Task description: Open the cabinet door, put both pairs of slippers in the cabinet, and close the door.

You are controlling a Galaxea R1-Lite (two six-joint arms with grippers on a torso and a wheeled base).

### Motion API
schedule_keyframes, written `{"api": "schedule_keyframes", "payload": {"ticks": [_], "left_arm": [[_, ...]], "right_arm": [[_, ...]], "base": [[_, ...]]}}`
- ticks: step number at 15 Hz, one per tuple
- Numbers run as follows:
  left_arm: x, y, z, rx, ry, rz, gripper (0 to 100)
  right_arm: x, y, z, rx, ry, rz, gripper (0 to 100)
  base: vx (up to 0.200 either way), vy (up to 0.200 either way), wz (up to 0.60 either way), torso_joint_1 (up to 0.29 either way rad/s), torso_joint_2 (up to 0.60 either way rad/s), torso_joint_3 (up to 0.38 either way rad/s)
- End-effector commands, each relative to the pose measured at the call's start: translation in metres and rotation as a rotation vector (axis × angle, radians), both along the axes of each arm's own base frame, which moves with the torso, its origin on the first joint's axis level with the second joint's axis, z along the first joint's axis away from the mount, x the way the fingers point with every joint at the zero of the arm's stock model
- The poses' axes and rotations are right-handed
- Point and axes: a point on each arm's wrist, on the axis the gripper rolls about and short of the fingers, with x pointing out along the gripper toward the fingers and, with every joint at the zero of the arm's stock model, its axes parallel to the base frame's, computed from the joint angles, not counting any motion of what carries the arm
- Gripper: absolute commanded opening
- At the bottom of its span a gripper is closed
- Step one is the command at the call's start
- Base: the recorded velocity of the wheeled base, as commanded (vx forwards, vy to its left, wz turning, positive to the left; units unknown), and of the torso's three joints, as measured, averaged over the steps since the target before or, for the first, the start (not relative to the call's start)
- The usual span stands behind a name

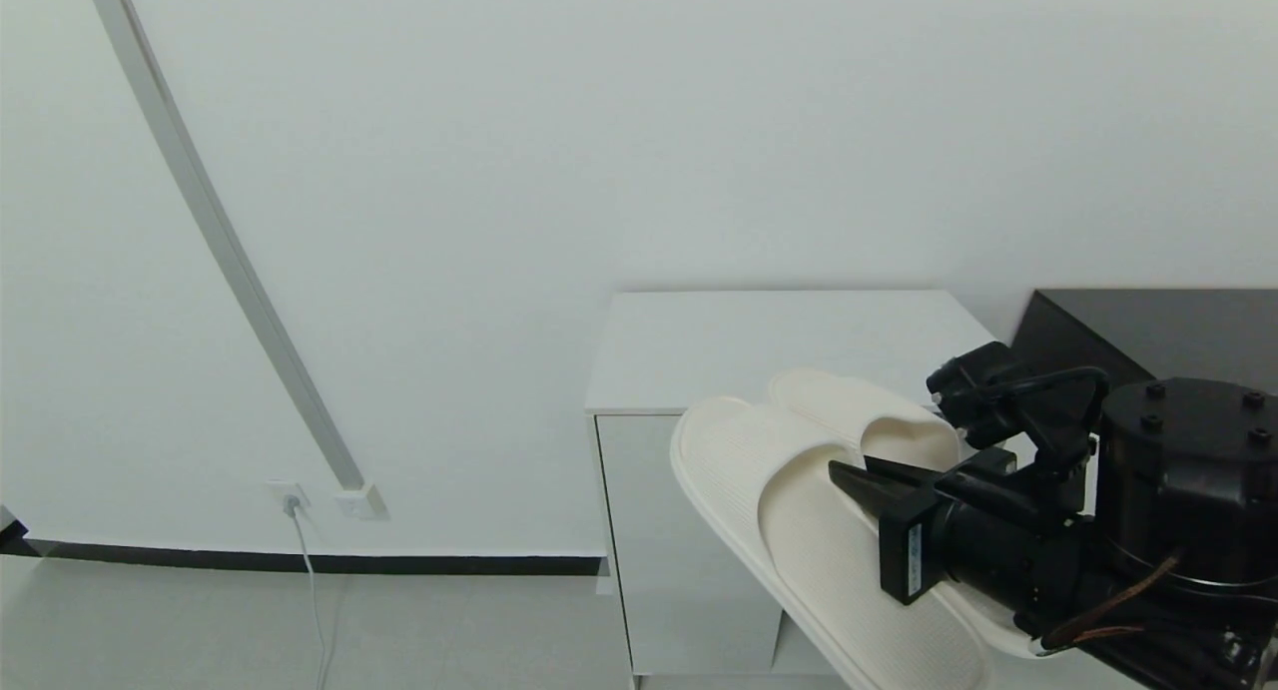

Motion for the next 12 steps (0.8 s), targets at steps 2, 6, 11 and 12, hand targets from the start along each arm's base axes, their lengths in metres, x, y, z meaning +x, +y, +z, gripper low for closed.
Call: {"api": "schedule_keyframes", "payload": {"ticks": [2, 6, 11, 12], "left_arm": [[0.0001, 0.0000, 0.0000, 0.000, 0.001, 0.001, 0], [0.0001, 0.0000, 0.0000, 0.000, 0.001, 0.001, 0], [0.0001, 0.0000, 0.0000, 0.000, 0.001, 0.001, 0], [0.0001, 0.0000, 0.0000, 0.000, 0.001, 0.001, 0]], "right_arm": [[0.0000, 0.0003, -0.0040, -0.012, 0.010, 0.000, 0], [0.0003, 0.0006, -0.0060, -0.019, 0.014, -0.001, 0], [0.0001, 0.0003, -0.0095, -0.031, 0.023, 0.000, 0], [-0.0001, 0.0002, -0.0099, -0.032, 0.024, 0.000, 0]], "base": [[0.000, 0.000, 0.00, 0.000, 0.00, 0.000], [0.000, 0.000, 0.00, 0.000, 0.00, 0.000], [0.000, 0.000, 0.00, 0.000, 0.00, 0.000], [0.000, 0.000, 0.00, 0.000, 0.00, 0.000]]}}
